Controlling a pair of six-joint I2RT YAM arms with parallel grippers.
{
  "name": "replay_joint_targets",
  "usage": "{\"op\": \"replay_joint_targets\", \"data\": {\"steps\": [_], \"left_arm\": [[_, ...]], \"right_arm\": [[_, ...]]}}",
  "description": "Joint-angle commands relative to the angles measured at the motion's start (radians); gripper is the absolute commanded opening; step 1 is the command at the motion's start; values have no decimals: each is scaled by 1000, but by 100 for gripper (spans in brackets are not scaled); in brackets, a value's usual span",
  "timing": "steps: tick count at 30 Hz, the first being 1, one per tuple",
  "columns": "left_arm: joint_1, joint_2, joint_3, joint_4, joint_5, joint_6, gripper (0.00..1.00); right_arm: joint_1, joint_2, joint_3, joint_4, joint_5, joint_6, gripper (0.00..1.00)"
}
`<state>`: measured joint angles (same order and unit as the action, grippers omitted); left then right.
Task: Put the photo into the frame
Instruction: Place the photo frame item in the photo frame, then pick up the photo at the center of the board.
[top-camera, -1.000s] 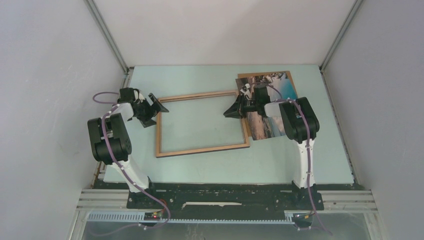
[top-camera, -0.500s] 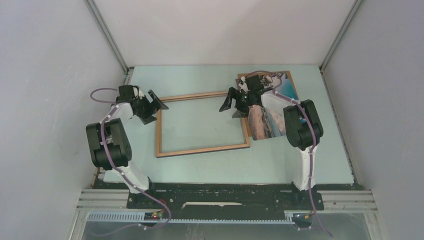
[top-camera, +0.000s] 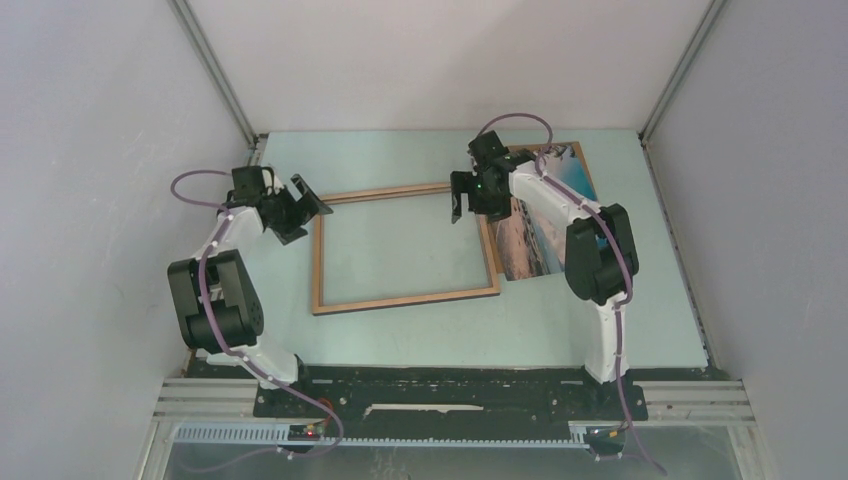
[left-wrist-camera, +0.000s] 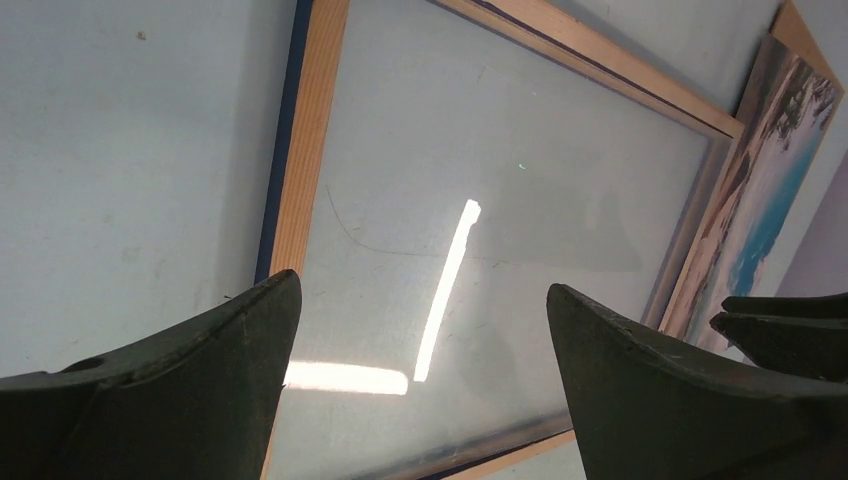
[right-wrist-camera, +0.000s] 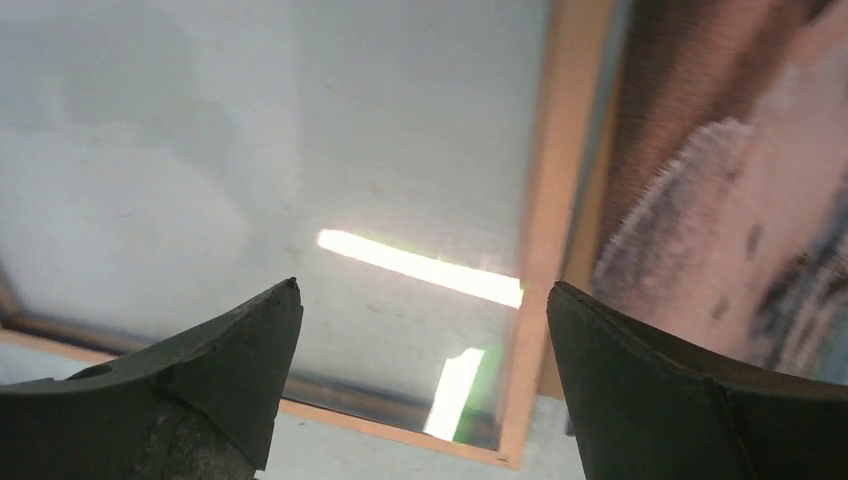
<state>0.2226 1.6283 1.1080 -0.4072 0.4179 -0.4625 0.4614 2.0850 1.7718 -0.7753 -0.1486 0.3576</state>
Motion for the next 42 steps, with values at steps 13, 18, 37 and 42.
{"op": "replay_joint_targets", "data": {"steps": [13,18,37,42], "left_arm": [[-16,-44,-12,5,27,0,100],[-26,-51,-13,5,32,-6,100],[-364,-308,-43,37,149,-46,100],[-424,-365,-49,42,148,-44,100]], "right_arm": [[-138,-210,-337,206,-258,-16,94],[-196,-318,-460,275,-210,-7,94],[-1039,-646,-1142,797,-571,407,93],[-1038,-659,-1167,702,-631,324,92]]}}
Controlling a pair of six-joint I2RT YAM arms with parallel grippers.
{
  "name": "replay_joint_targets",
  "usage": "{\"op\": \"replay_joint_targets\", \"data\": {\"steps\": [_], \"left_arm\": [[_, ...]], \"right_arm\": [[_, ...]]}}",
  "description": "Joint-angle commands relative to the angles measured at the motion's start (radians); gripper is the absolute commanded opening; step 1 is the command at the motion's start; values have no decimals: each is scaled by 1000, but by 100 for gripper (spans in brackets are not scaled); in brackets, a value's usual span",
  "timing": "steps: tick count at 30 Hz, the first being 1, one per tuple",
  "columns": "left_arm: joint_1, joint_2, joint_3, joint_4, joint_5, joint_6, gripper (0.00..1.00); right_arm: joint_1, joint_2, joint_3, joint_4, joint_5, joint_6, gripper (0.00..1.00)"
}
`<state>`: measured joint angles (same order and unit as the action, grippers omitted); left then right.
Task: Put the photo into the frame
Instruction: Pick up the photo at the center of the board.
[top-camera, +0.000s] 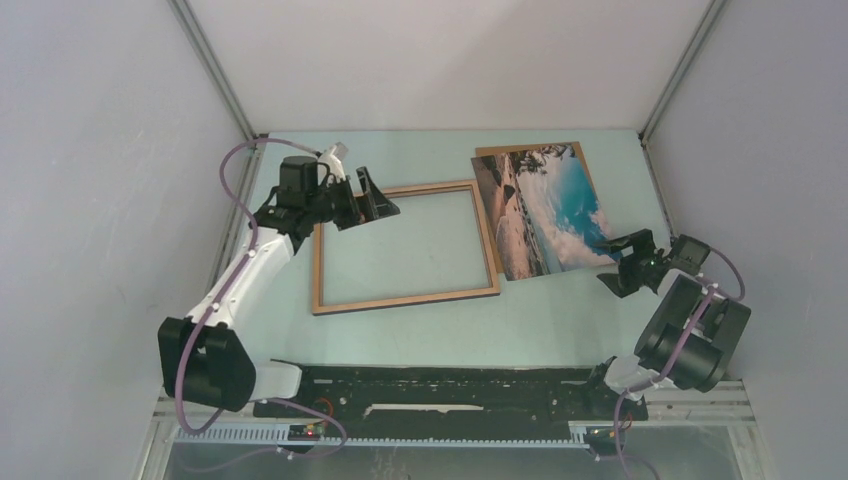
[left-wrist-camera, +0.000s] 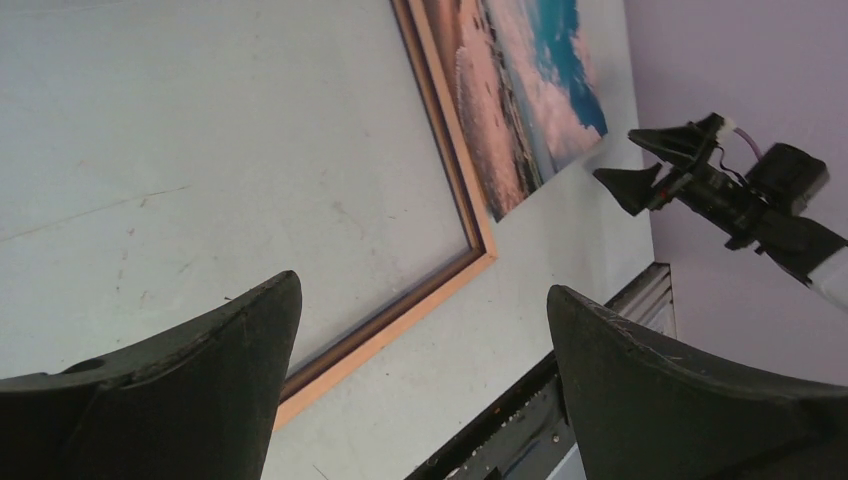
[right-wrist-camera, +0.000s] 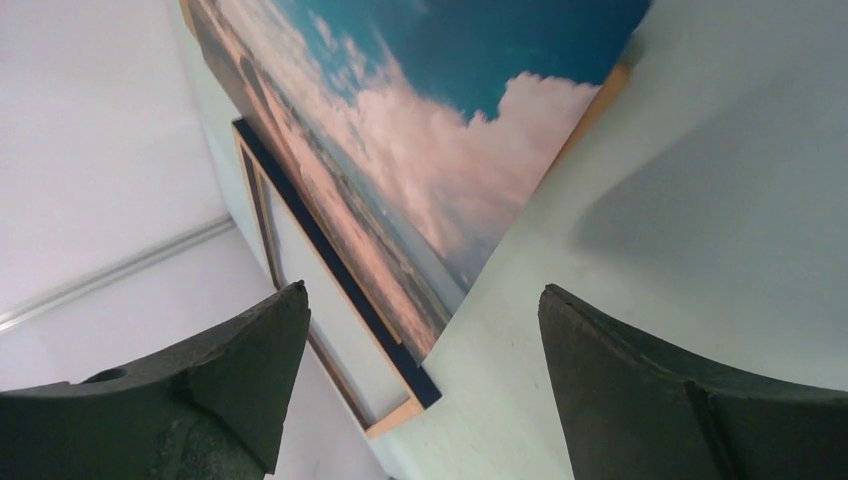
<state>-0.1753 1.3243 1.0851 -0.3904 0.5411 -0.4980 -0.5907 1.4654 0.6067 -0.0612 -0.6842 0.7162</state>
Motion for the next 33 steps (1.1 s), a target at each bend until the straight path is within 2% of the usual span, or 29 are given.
{"op": "replay_joint_targets", "data": {"steps": [1,16,33], "left_arm": [[-33,-68,-27,25,24,-9,100],[-49,-66,-36,23,-12,7,100],[-49,-58,-34,12,-30,21,100]], "right_arm": [[18,-48,-14,-18,-94,-43,92],[54,56,-93,219,-190,43,89],[119,183,-116,422,-192,150,85]]}}
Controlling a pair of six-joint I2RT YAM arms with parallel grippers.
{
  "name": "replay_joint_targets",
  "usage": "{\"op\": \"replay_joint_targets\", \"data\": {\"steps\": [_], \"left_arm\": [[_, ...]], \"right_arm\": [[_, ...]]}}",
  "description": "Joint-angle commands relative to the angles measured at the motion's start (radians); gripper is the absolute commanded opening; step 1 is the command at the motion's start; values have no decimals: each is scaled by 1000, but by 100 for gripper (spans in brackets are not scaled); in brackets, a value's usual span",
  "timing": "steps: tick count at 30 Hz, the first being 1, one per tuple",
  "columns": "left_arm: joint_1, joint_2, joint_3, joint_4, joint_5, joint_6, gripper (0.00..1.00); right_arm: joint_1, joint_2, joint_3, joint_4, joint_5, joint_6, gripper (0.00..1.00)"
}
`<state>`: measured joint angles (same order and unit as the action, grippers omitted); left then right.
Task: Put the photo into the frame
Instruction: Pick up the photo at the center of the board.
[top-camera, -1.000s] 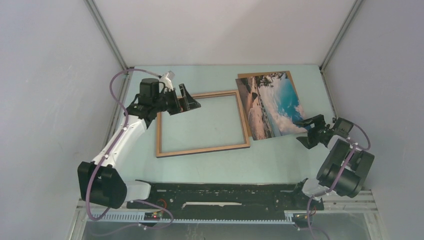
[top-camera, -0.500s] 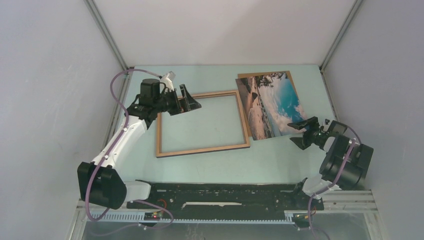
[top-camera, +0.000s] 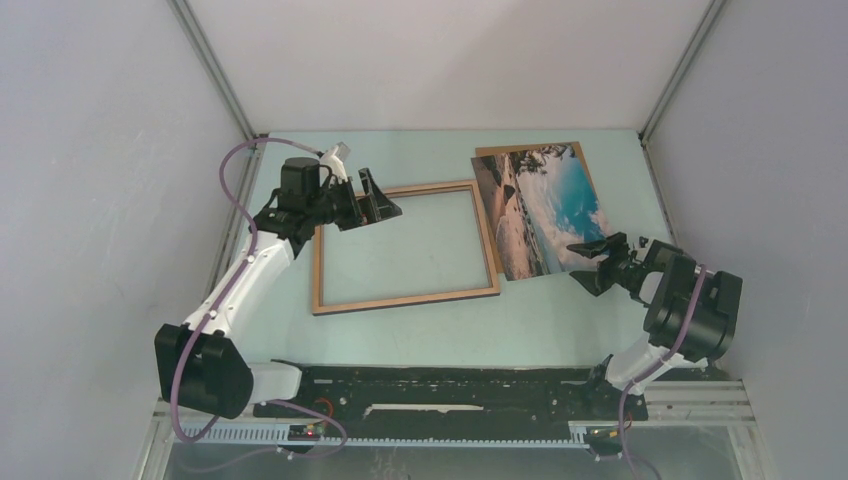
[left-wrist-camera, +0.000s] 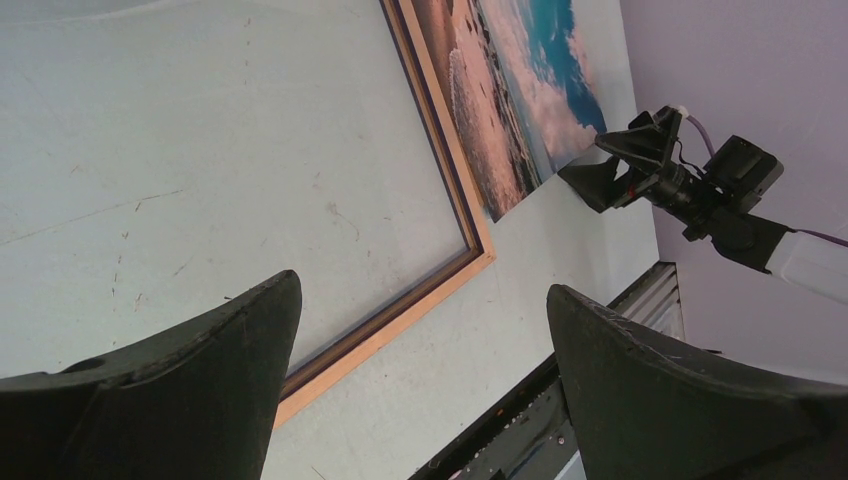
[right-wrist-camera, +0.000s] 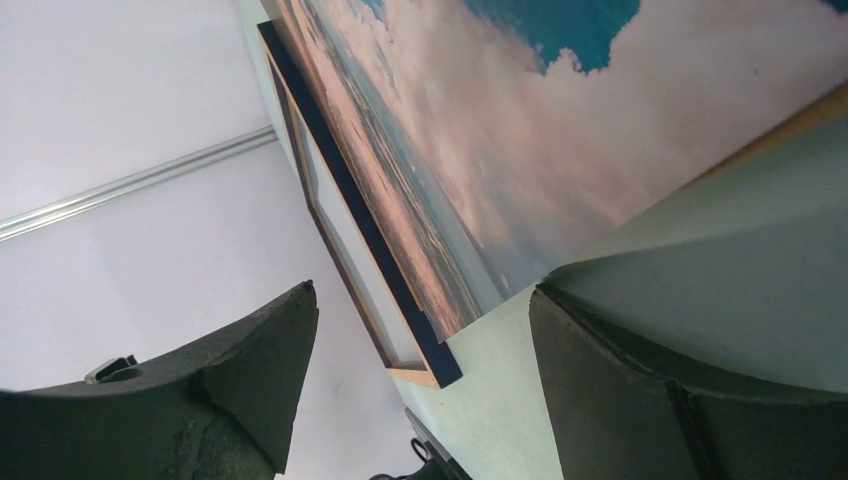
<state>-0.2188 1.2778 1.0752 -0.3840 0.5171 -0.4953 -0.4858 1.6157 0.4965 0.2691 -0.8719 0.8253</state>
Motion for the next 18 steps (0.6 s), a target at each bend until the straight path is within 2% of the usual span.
{"op": "replay_joint_targets", "data": {"steps": [1,9,18], "left_arm": [[-5,-13,-24,6,-7,19,100],[-5,-14,-25,7,-8,20,100],[-5,-16,-26,6,-3,20,100]], "right_arm": [[17,37,-6,105,-9,50,85],[21,33,-48,284,-48,185,78],[25,-83,-41,251,-34,213,78]]}}
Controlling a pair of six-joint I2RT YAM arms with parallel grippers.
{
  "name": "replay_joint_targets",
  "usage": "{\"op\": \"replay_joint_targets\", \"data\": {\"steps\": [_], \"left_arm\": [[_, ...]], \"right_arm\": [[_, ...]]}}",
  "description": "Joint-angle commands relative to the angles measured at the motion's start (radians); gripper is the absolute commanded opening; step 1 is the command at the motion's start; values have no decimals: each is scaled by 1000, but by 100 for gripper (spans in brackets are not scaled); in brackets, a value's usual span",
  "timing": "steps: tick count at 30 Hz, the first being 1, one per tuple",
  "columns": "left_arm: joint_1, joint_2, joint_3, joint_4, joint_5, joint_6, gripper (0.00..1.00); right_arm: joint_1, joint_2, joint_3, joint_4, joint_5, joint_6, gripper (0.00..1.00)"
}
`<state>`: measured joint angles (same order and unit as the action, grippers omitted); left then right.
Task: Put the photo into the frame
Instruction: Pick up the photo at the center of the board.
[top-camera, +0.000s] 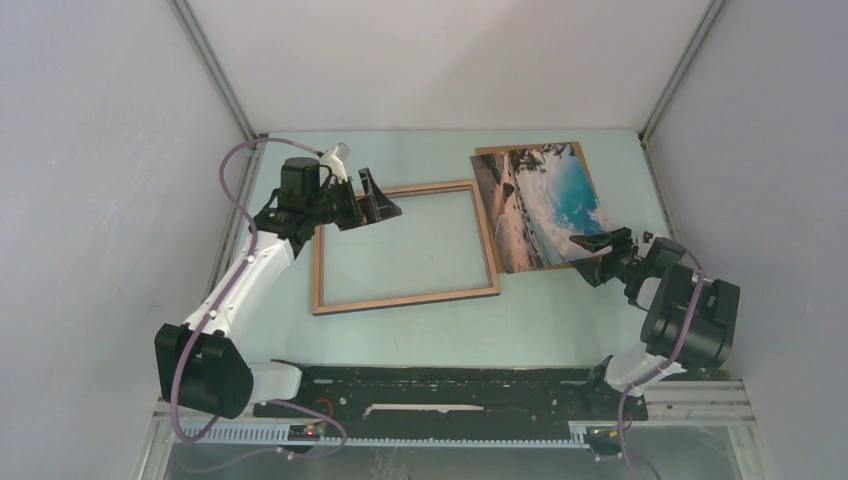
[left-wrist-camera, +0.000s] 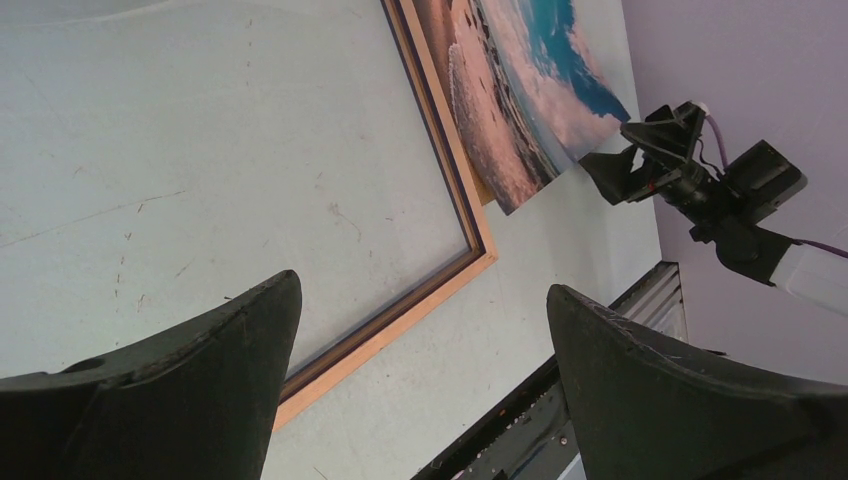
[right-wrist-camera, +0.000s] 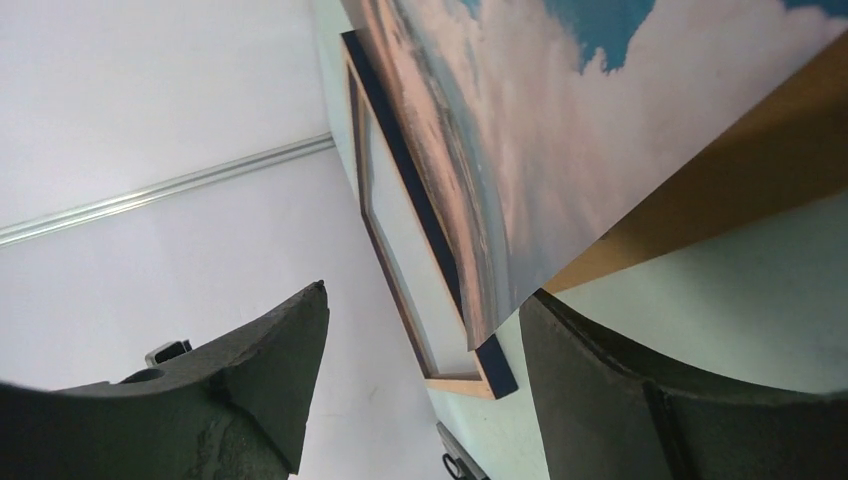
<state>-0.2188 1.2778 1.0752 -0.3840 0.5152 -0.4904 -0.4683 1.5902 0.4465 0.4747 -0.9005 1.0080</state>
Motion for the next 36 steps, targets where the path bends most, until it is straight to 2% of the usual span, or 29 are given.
{"op": "replay_joint_targets", "data": {"steps": [1,5,9,14,18,27,30,33,36], "left_arm": [[-5,-16,-26,8,0,15,100],[-6,-15,-26,9,1,13,100],[-7,-17,-29,9,-1,15,100],[-10,-22,-28,10,-6,16,100],[-10,-23,-29,10,-8,18,100],[-12,-19,-30,9,-9,19,100],[-11,-18,-29,10,-10,20,100],[-11,-20,-30,8,-22,25,100],[-12,-24,-30,5,-37,33,100]], "right_arm": [[10,-56,9,63,-1,42,77],[49,-13,23,188,9,99,76],[69,40,35,291,55,150,69],[97,57,26,290,197,156,62],[109,72,23,290,307,163,61],[117,258,74,581,319,255,46],[132,322,111,652,335,296,35],[135,345,121,695,335,337,16],[130,273,121,574,312,295,7]]}}
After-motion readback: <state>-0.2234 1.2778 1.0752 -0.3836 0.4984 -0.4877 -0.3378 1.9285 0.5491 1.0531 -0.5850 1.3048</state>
